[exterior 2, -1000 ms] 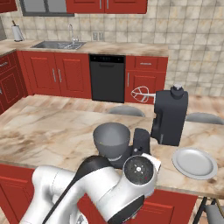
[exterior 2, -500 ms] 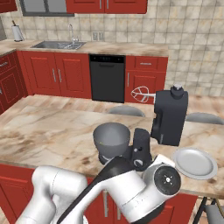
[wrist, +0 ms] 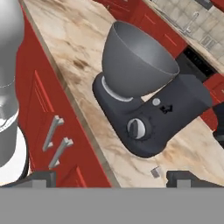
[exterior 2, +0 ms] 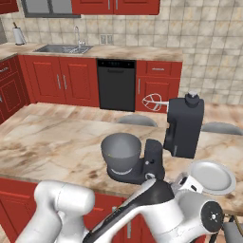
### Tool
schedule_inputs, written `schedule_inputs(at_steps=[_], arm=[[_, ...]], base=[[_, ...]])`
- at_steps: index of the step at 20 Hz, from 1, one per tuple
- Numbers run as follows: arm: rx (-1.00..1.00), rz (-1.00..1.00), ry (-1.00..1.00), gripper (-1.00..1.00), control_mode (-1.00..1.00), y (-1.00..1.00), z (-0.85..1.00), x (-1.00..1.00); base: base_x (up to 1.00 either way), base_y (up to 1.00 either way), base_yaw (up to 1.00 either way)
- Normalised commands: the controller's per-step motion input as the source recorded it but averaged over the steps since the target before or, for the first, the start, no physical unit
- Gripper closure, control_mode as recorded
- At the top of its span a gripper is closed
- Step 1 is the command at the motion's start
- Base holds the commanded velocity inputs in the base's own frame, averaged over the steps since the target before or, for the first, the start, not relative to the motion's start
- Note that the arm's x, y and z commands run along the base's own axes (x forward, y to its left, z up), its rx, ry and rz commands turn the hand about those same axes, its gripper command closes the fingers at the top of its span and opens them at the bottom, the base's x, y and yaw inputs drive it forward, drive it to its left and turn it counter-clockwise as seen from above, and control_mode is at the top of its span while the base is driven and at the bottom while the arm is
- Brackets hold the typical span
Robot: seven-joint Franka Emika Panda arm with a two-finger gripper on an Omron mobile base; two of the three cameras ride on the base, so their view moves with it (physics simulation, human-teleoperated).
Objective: Add butter and sugar cubes to the stand mixer bowl and then turn on the stand mixer to begin making frosting.
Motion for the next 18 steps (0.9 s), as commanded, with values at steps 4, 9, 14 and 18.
schedule_inputs(at_steps=[4,9,14,18], arm=[[0.23,0.07,-0.08,-1.00,-1.00,-0.02,-0.21,0.20],[0.24,0.07,-0.05,-1.00,-1.00,-0.01,-0.13,0.25],[0.20,0.06,0.00,-1.00,-1.00,0.00,-0.02,0.32],[0.09,0.04,0.03,-1.00,-1.00,0.00,0.00,0.48]], base=[[0.00,0.00,0.00],[0.00,0.00,0.00],[0.00,0.00,0.00],[0.00,0.00,0.00]])
